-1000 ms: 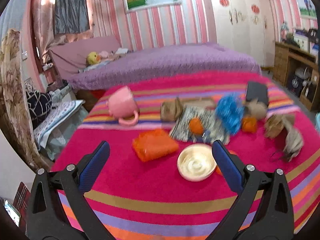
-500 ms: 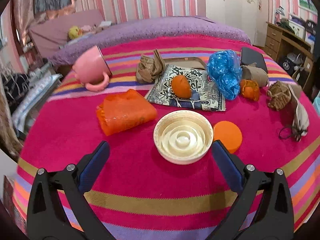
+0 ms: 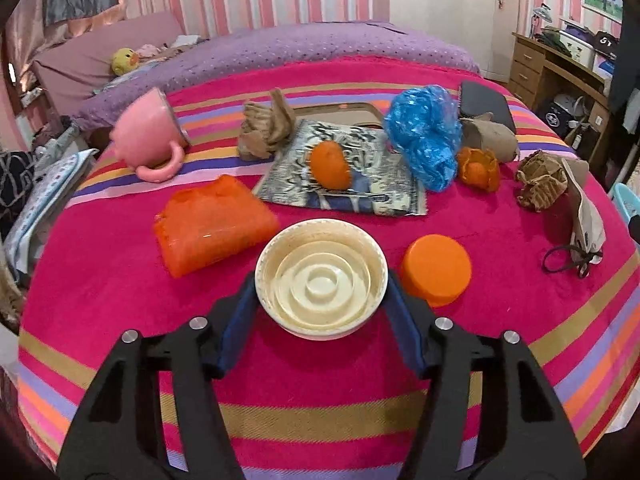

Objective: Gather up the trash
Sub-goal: 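Grasp the white container with the left gripper while the right grasps the beige cloth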

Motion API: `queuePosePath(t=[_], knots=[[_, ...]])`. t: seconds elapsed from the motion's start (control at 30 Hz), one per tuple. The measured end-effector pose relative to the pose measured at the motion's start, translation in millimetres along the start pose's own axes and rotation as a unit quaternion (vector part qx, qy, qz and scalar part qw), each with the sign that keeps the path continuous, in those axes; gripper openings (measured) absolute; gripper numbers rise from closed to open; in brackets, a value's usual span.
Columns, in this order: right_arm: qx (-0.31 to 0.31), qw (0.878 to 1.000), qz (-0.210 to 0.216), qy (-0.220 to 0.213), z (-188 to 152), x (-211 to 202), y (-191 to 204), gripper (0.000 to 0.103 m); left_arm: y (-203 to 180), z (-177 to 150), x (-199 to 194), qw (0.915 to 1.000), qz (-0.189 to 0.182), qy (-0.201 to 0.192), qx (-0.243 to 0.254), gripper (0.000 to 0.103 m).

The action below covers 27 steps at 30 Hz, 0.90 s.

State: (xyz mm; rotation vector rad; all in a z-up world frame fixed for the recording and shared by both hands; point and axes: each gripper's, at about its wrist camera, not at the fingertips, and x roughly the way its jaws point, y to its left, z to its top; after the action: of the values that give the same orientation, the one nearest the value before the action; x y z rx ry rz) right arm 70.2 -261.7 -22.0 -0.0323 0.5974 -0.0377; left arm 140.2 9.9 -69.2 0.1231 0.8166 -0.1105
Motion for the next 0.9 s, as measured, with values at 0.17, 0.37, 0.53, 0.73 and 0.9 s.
queuePosePath(t=[0.17, 0.37, 0.53, 0.73, 0.9], knots=[[-0.014, 0.999, 0.030, 0.013, -1, 12, 28, 0.099, 10, -6, -15, 0.9993, 0.034, -0.014, -0.007, 0.061], [-0.056, 0.997, 0.037, 0.041, 0, 29, 66, 0.096, 28, -5, -29, 0.9981, 0.040, -0.031, -0.035, 0.061], [-0.040, 0.994, 0.063, 0.080, -4, 50, 66, 0.066, 27, -4, -29, 0.9979, 0.044, -0.039, -0.027, 0.061], [-0.051, 0.994, 0.093, 0.039, -1, 26, 60, 0.035, 26, -2, -34, 0.9975, 0.042, -0.048, -0.028, 0.061], [-0.053, 0.994, 0.091, -0.008, 4, -2, 43, 0.032, 20, 1, -42, 0.9969, 0.042, -0.061, -0.026, 0.061]])
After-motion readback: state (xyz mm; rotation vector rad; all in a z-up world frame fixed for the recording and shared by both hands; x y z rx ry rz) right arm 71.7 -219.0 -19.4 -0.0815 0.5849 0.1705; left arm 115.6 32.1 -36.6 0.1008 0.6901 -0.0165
